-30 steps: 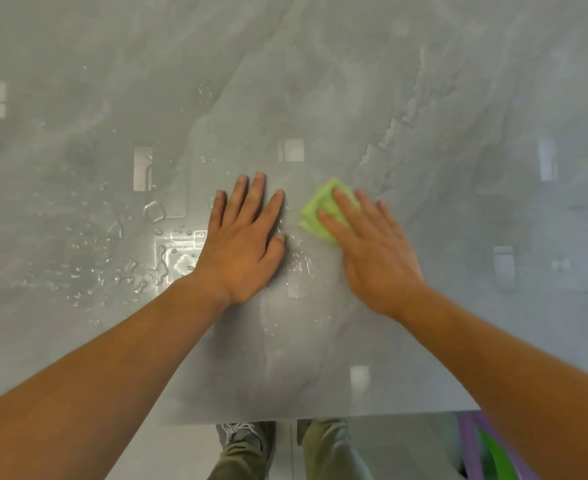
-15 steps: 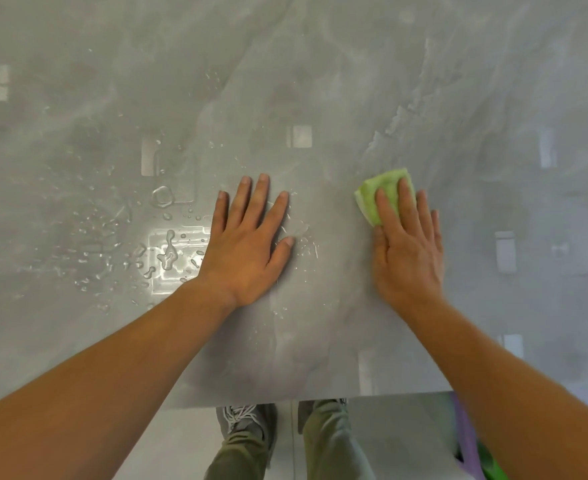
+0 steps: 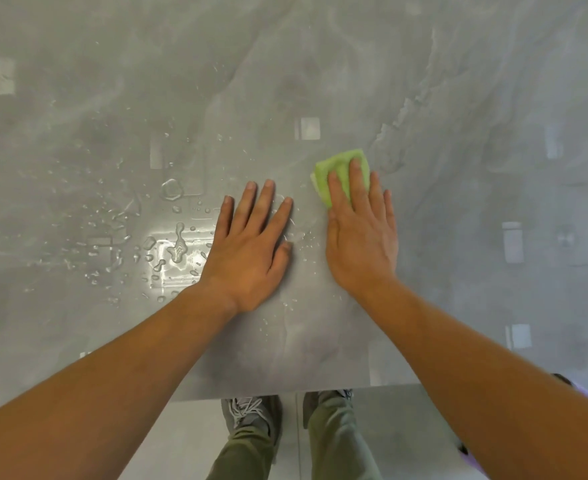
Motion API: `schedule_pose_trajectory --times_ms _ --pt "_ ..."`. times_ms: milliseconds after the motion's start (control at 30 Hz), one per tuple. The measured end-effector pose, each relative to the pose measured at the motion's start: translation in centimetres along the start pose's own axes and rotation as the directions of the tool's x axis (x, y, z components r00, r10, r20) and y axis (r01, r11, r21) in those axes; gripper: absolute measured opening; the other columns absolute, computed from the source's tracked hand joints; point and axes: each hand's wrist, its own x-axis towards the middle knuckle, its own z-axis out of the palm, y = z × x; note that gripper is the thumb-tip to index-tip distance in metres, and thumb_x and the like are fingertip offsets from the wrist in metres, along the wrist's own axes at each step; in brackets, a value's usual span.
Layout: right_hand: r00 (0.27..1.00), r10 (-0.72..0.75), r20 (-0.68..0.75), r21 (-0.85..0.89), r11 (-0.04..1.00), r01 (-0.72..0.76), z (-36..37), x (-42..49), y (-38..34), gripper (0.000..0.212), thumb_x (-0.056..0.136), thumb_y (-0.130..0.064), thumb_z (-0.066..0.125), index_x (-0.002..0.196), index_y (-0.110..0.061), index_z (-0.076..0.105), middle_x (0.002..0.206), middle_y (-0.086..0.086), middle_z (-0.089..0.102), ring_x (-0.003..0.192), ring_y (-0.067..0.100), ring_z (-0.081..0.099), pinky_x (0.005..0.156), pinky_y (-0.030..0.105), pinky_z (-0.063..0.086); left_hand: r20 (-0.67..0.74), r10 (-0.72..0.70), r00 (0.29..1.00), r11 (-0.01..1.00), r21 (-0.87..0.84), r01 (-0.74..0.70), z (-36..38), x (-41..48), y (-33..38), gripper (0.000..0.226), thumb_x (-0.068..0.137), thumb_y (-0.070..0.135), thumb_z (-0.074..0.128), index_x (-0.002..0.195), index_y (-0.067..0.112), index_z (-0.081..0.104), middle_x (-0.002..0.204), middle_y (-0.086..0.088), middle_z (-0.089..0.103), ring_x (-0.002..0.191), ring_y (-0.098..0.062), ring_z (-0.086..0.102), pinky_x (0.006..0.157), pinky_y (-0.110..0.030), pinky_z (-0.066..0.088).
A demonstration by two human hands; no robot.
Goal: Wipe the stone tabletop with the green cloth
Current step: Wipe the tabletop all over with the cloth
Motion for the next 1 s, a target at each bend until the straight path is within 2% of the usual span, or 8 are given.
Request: schedule_pose_trajectory --times_ms 167,367,567,667,733,800,867,1000 --pt "0.953 -0.285 0.105 -0.043 0.956 0.29 0.0 -5.2 1.8 0.058 0.101 -0.021 0.043 0.156 -0.024 0.024 0.166 0.005 0.01 0.152 0.034 0.007 0.12 0.055 0.017 0.018 -0.006 1.0 1.0 0.016 0.006 -0.2 -0.3 -0.1 0.064 0.101 0.051 0.014 0.159 0.027 0.002 0.166 -0.001 -0.016 0.149 -0.019 -0.025 0.121 -0.044 -0.016" --pt "1.0 -0.016 -0.004 -0.019 1.0 0.016 0.3 -0.5 -0.5 0.063 0.1 -0.019 0.041 0.157 -0.029 0.016 0.167 0.002 0.005 0.153 0.033 0.004 0.124 0.048 0.007 0.014 0.017 1.0 0.998 0.062 -0.018 0.0 -0.7 -0.5 0.065 0.1 0.049 0.016 0.159 0.026 0.004 0.167 -0.003 -0.013 0.151 -0.022 -0.02 0.121 -0.045 -0.014" --pt "0.96 -0.264 0.096 -0.074 0.96 0.271 0.3 -7.6 3.1 0.065 0.099 -0.017 0.045 0.157 -0.029 0.018 0.167 0.001 0.005 0.153 0.031 0.003 0.123 0.05 0.011 0.03 0.001 1.0 0.998 0.06 -0.003 -0.2 -1.0 -0.3 0.066 0.099 0.05 0.013 0.159 0.025 0.004 0.166 -0.003 -0.014 0.151 -0.022 -0.021 0.121 -0.045 -0.014" --pt "0.997 -0.075 0.035 -0.065 0.995 0.078 -0.8 -5.6 6.8 0.065 0.095 -0.016 0.042 0.155 -0.03 0.023 0.166 0.004 0.014 0.151 0.035 0.014 0.122 0.049 0.012 0.027 -0.01 1.0 0.998 0.055 0.008 0.0 -1.8 0.0 0.065 0.099 0.05 0.014 0.159 0.024 0.007 0.166 -0.006 -0.014 0.151 -0.023 -0.021 0.121 -0.044 -0.014" --pt "0.996 0.09 -0.01 0.008 0.996 -0.09 -1.2 -4.6 7.1 0.062 0.096 -0.017 0.041 0.155 -0.03 0.024 0.166 0.006 0.013 0.151 0.035 0.013 0.123 0.047 0.009 0.0 -0.024 1.0 0.999 0.042 0.024 0.3 -2.4 0.1 0.063 0.101 0.05 0.015 0.158 0.025 0.01 0.166 -0.008 -0.013 0.151 -0.024 -0.021 0.121 -0.043 -0.016" --pt "0.987 0.153 -0.042 0.05 0.987 -0.151 -0.7 -5.6 5.7 0.065 0.096 -0.014 0.043 0.156 -0.029 0.023 0.166 0.006 0.01 0.152 0.034 0.01 0.123 0.045 0.008 -0.023 -0.045 0.999 0.998 0.038 0.046 0.9 -3.2 0.3 0.062 0.101 0.049 0.017 0.158 0.026 0.013 0.166 -0.009 -0.013 0.151 -0.024 -0.02 0.12 -0.043 -0.016" --pt "0.996 0.077 -0.041 0.017 0.997 -0.076 0.4 -8.9 3.9 0.068 0.095 -0.012 0.044 0.157 -0.028 0.021 0.166 0.005 0.007 0.152 0.034 0.008 0.123 0.047 0.009 -0.035 -0.078 0.996 0.996 0.033 0.08 1.3 -4.2 0.9 0.062 0.1 0.05 0.016 0.158 0.027 0.015 0.166 -0.009 -0.011 0.151 -0.025 -0.019 0.12 -0.044 -0.016" --pt "0.97 -0.23 0.083 -0.054 0.971 0.235 1.2 -13.2 2.8 0.067 0.094 -0.017 0.042 0.157 -0.024 0.021 0.167 0.005 0.006 0.152 0.035 0.004 0.122 0.053 0.012 -0.04 -0.121 0.992 0.993 0.015 0.121 1.9 -5.5 1.5 0.065 0.099 0.052 0.012 0.159 0.027 0.013 0.167 -0.008 -0.011 0.151 -0.025 -0.021 0.12 -0.043 -0.016"
